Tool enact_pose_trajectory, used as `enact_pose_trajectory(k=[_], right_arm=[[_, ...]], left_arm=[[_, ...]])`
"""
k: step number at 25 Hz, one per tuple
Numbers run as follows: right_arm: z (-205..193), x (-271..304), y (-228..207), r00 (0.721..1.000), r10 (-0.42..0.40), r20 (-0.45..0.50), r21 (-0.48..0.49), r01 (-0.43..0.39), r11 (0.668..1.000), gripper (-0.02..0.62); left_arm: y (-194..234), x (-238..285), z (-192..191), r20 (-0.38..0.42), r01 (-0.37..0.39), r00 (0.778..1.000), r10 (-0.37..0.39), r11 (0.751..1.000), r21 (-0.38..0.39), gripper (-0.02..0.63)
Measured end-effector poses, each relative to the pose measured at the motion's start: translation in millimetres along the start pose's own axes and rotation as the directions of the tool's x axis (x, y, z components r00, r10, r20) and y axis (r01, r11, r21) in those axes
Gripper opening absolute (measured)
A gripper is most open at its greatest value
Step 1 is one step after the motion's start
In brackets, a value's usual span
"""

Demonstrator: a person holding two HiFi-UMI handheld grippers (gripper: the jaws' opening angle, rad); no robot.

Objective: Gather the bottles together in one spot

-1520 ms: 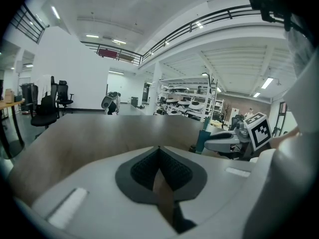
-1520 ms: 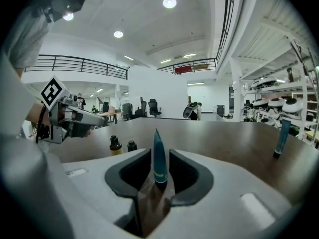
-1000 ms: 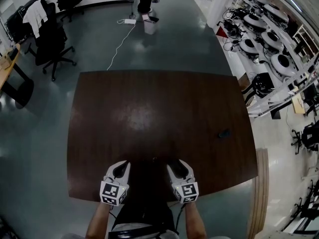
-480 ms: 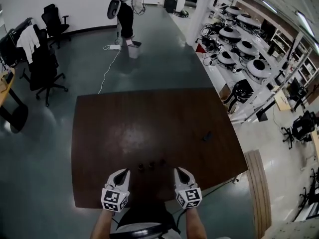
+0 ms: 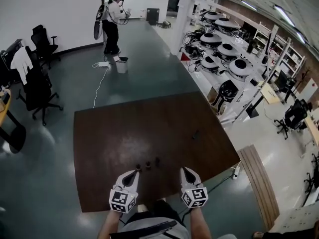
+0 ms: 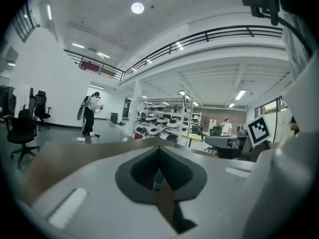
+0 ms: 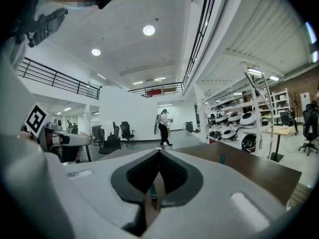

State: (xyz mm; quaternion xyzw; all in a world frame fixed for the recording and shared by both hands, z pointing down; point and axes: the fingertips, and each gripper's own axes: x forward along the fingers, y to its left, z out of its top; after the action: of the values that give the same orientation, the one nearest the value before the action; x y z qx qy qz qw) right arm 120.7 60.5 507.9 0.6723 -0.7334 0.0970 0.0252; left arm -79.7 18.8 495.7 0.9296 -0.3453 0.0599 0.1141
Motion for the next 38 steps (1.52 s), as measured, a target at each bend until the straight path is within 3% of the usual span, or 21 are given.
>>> enact_pose_trajectory(k=[6, 15, 27, 38], right_arm=[[9, -31, -44, 0.994, -0.107, 0.017, -0.003, 0.107, 0.994, 0.002], [13, -47, -108, 0.99, -0.139, 0.032, -0.029, 0.14, 0.99, 0.002], [14, -31, -192, 0.995, -0.1, 0.027, -0.018, 0.101, 0.995, 0.002], [-3, 20, -218, 0.999, 0.01, -0.043, -0.049, -0.012, 0.999, 0.002]], left_arm=[[-42, 20, 13, 0.019, 0.087, 0.996, -0.088, 0.996, 0.026, -0.002], [-95, 73, 12, 0.003, 0.157, 0.988, -0.157, 0.987, 0.045, -0.002], [-140, 164, 10, -0.019, 0.158, 0.987, -0.157, 0.987, 0.033, -0.002], [-138, 220, -12, -0.085, 0.093, 0.992, -0.092, 0.996, 0.008, -0.002]])
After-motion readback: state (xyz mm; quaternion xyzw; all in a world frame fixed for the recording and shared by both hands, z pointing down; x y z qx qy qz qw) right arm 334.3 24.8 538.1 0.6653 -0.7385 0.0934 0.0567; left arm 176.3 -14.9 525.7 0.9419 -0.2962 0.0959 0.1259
